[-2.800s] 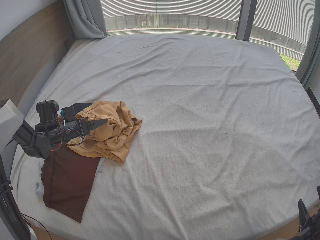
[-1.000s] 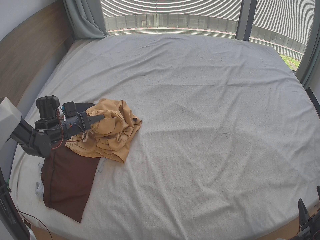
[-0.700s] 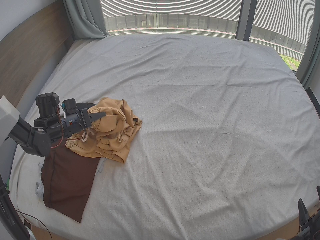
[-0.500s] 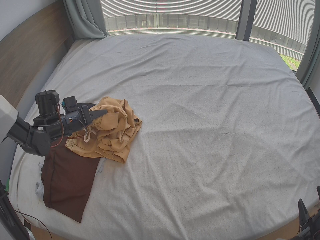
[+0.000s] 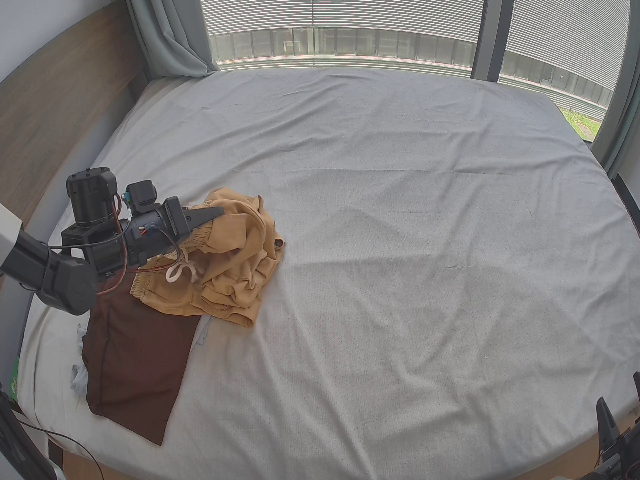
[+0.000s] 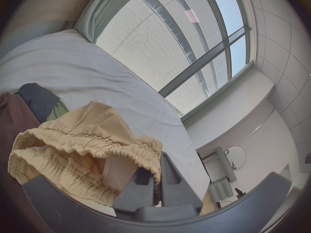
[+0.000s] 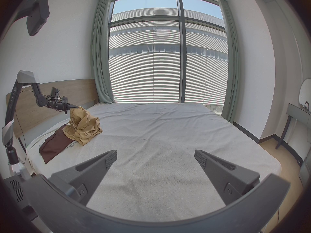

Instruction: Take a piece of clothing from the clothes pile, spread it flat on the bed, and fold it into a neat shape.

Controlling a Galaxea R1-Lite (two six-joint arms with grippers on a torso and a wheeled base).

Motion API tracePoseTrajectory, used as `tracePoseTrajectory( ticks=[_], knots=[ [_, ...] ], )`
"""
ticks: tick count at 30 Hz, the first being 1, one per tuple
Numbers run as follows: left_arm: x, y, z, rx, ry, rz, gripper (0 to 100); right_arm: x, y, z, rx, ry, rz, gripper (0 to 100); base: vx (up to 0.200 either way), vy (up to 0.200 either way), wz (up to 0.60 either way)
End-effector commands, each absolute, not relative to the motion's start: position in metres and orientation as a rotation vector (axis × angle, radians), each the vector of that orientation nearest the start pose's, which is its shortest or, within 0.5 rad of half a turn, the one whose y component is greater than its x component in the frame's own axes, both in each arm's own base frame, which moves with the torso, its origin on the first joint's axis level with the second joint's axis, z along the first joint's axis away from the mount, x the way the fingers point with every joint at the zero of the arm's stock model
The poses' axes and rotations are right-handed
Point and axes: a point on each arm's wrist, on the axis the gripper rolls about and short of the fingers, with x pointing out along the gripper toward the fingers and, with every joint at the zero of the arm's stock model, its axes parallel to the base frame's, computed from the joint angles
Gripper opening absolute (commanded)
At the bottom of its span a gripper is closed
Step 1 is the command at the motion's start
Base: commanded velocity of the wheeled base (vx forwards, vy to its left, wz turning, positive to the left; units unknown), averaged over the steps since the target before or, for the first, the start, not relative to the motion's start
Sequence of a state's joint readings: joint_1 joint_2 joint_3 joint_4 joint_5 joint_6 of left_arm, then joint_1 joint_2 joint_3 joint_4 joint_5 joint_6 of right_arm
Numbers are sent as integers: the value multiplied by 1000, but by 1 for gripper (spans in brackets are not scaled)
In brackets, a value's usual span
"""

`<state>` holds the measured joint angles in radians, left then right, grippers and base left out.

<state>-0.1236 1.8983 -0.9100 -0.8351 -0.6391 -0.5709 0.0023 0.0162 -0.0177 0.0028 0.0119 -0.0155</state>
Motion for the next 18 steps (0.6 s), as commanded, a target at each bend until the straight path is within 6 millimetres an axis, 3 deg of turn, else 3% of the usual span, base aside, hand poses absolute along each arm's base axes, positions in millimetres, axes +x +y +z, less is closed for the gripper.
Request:
tracePoseTrajectory(
  ticks=[1, 18],
  knots=[
    [340, -64, 177, -573, 335, -718, 0, -23, 0, 76, -15, 1, 15, 100, 0, 0, 0],
    [324, -72, 189, -564, 311, -733, 0, -23, 0, 76, -15, 1, 15, 100, 0, 0, 0]
  ],
)
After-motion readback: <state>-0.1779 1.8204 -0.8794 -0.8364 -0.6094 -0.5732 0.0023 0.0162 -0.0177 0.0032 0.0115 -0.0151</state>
